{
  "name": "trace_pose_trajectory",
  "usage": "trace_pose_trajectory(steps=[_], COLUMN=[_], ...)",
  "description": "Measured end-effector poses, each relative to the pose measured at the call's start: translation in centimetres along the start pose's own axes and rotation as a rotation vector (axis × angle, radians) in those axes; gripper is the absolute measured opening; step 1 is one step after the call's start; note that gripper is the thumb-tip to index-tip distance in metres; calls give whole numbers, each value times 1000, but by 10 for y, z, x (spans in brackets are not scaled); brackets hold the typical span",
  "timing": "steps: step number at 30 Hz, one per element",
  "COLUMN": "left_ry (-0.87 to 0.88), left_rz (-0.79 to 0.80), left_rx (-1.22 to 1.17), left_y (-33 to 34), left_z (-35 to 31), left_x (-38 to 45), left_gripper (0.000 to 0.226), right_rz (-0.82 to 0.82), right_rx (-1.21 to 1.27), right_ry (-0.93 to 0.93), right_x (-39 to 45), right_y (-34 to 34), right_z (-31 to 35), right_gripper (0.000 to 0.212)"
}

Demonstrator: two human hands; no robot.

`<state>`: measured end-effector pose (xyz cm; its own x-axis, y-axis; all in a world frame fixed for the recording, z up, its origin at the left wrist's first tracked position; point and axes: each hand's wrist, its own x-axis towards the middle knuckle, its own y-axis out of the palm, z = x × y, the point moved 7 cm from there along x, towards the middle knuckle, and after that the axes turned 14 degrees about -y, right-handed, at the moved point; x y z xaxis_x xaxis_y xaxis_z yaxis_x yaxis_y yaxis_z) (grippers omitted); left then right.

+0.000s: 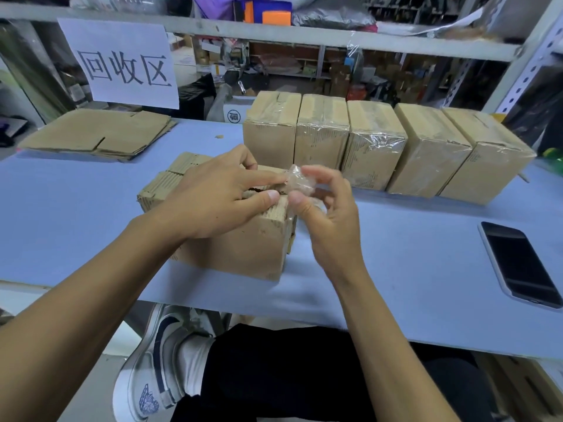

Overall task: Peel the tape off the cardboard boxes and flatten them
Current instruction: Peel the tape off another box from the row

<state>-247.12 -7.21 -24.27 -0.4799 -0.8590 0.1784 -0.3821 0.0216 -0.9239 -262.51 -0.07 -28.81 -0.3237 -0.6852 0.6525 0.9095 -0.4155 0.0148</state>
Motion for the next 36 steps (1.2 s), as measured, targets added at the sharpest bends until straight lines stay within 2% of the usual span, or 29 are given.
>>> trace_pose_trajectory(steps=[2,5,10,12,15,18,19,21,26,34,36], left_ry=[-22,-41,-47,-46,-53,-49,-48,-51,-71,-87,-88], left_rz=[17,15,0,-10,-10,-20,-23,-31,-44,-30,-36], left_rx=[-39,-41,-83,-84,-90,-93,-98,-108,-98,-112,-123], left_y=[0,0,-1,-2,-2,-2,-1,-2,-2,-1,-2], left_z=[1,2,1,0,0,1,1,0,-2,0,0], left_x=[2,3,4,5,5,4,3,2,2,2,1], left_gripper=[47,53,51,52,53,53,52,51,56,56,54], right_rz=[-1,81,157,116,-40,-174,-159,-59,162,401,456], right_rx=[-1,36,-147,-173,-199,-252,-294,-361,-63,-162,-206], right_ry=[45,75,104,110,74,-38,-108,-208,25,39,46], right_x=[11,18,26,25,18,12,12,11,15,52,62], right_y=[-7,-10,-15,-14,-12,-15,-14,-9,-11,-16,-20], right_z=[-10,-18,-15,-18,-20,-8,-2,2,-13,-17,-16], right_gripper=[22,10,15,16,17,47,47,31,39,21,24])
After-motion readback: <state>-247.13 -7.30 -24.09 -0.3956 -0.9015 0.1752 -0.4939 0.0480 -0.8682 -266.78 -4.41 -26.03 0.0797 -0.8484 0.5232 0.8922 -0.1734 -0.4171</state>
